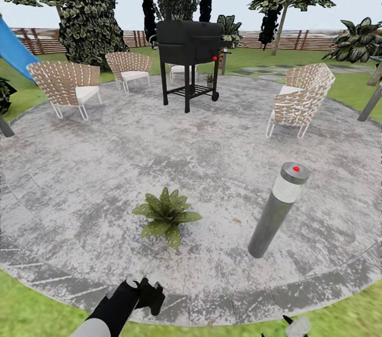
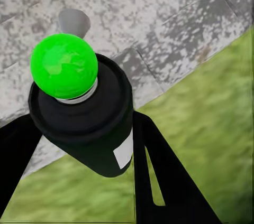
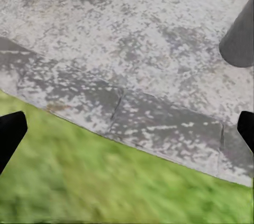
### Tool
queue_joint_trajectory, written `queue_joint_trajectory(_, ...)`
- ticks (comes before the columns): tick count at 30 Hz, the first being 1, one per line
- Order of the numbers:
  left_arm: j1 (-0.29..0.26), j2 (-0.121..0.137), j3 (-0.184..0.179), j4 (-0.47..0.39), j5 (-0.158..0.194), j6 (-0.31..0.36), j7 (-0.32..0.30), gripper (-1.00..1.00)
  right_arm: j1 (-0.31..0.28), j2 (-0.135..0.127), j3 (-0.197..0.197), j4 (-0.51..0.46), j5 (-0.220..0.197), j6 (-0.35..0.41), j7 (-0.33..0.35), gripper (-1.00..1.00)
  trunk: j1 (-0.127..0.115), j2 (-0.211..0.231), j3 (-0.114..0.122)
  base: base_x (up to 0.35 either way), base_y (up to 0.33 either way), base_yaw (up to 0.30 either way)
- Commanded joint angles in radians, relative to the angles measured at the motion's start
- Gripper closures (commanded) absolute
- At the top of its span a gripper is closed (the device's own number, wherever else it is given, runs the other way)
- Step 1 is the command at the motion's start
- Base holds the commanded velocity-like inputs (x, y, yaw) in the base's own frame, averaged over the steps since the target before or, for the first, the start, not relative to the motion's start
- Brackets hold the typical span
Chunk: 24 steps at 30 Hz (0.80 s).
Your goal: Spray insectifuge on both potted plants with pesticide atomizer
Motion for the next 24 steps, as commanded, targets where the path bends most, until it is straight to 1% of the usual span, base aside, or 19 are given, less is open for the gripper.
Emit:
queue_joint_trajectory(1, 0.0, 0.0, 0.009, 0.003, -0.005, 0.001, -0.008, 1.0, -0.009, 0.01, 0.049, -0.022, 0.02, -0.001, 0.01, -1.0, -0.001, 0.0, -0.001, -0.277, 0.0, 0.0)
queue_joint_trajectory(2, 0.0, 0.0, 0.009, 0.005, -0.005, -0.001, -0.008, 1.0, -0.019, 0.023, 0.087, -0.031, 0.026, 0.0, 0.011, -1.0, -0.001, 0.0, -0.001, -0.298, 0.0, 0.0)
queue_joint_trajectory(4, 0.0, 0.002, 0.011, 0.008, -0.006, -0.003, -0.008, 1.0, -0.064, 0.074, 0.211, -0.044, 0.036, 0.017, 0.012, -1.0, -0.001, 0.0, -0.001, -0.319, 0.0, 0.0)
queue_joint_trajectory(5, 0.0, 0.003, 0.01, 0.008, -0.008, -0.004, -0.008, 1.0, -0.077, 0.088, 0.249, -0.046, 0.038, 0.032, 0.012, -1.0, -0.001, 0.0, -0.001, -0.259, 0.0, 0.0)
queue_joint_trajectory(6, 0.0, 0.004, 0.009, 0.008, -0.01, -0.004, -0.012, 1.0, -0.097, 0.107, 0.303, -0.048, 0.038, 0.071, 0.012, -1.0, -0.001, 0.0, -0.001, -0.133, 0.0, 0.0)
queue_joint_trajectory(7, 0.0, 0.008, 0.004, 0.008, -0.012, -0.004, -0.022, 1.0, -0.116, 0.125, 0.344, -0.049, 0.038, 0.113, 0.013, -1.0, -0.001, 0.0, -0.001, -0.068, 0.0, 0.0)
queue_joint_trajectory(9, 0.0, 0.032, -0.003, 0.008, -0.016, -0.004, -0.088, 1.0, -0.145, 0.146, 0.396, -0.05, 0.039, 0.175, 0.015, -1.0, -0.001, 0.0, -0.001, -0.026, 0.0, 0.0)
queue_joint_trajectory(11, -0.001, 0.068, -0.006, 0.002, -0.018, -0.004, -0.185, 1.0, -0.163, 0.154, 0.422, -0.051, 0.039, 0.191, 0.024, -1.0, -0.001, 0.0, -0.001, -0.007, 0.0, 0.0)
queue_joint_trajectory(12, -0.003, 0.09, -0.009, -0.003, -0.019, -0.003, -0.245, 1.0, -0.174, 0.157, 0.439, -0.051, 0.039, 0.195, 0.046, -1.0, -0.001, 0.0, -0.001, -0.003, 0.0, 0.0)
queue_joint_trajectory(13, -0.008, 0.111, -0.039, -0.007, -0.035, -0.003, -0.31, 1.0, -0.192, 0.165, 0.47, -0.051, 0.039, 0.198, 0.098, -1.0, -0.001, 0.0, -0.001, -0.001, 0.0, 0.0)
queue_joint_trajectory(14, -0.012, 0.119, -0.077, -0.008, -0.059, -0.003, -0.336, 1.0, -0.207, 0.17, 0.486, -0.051, 0.039, 0.201, 0.134, -1.0, -0.001, 0.0, -0.001, 0.0, 0.0, 0.0)
queue_joint_trajectory(15, -0.014, 0.123, -0.125, -0.008, -0.09, -0.002, -0.352, 1.0, -0.223, 0.175, 0.496, -0.051, 0.039, 0.203, 0.159, -1.0, -0.001, 0.0, -0.001, 0.0, 0.0, 0.0)
queue_joint_trajectory(16, -0.015, 0.118, -0.179, -0.009, -0.112, -0.002, -0.362, 1.0, -0.238, 0.179, 0.501, -0.051, 0.039, 0.204, 0.177, -1.0, -0.001, 0.0, -0.001, 0.0, 0.0, 0.0)
queue_joint_trajectory(17, -0.016, 0.117, -0.206, -0.008, -0.118, -0.002, -0.365, 1.0, -0.242, 0.18, 0.502, -0.051, 0.039, 0.204, 0.185, -1.0, -0.001, 0.0, -0.001, 0.0, 0.0, 0.0)
queue_joint_trajectory(18, -0.019, 0.113, -0.269, -0.007, -0.125, -0.001, -0.414, 1.0, -0.247, 0.186, 0.504, -0.051, 0.039, 0.214, 0.23, -1.0, -0.001, 0.0, -0.001, 0.0, 0.0, 0.0)
queue_joint_trajectory(20, -0.019, 0.112, -0.298, -0.009, -0.127, 0.002, -0.47, 1.0, -0.251, 0.187, 0.516, -0.052, 0.041, 0.228, 0.277, -1.0, -0.001, 0.0, -0.001, 0.0, 0.0, 0.0)
queue_joint_trajectory(21, -0.02, 0.111, -0.311, -0.009, -0.128, 0.004, -0.495, 1.0, -0.261, 0.188, 0.54, -0.056, 0.041, 0.243, 0.305, -1.0, -0.001, 0.0, -0.001, 0.0, 0.0, 0.0)
queue_joint_trajectory(23, -0.022, 0.106, -0.335, -0.01, -0.135, 0.01, -0.515, 1.0, -0.276, 0.19, 0.595, -0.063, 0.04, 0.277, 0.332, -1.0, -0.001, 0.0, -0.001, 0.0, 0.0, 0.0)
queue_joint_trajectory(24, -0.028, 0.099, -0.355, -0.011, -0.15, 0.012, -0.526, 1.0, -0.281, 0.192, 0.627, -0.065, 0.04, 0.291, 0.339, -1.0, -0.001, 0.0, -0.001, 0.0, 0.0, 0.0)
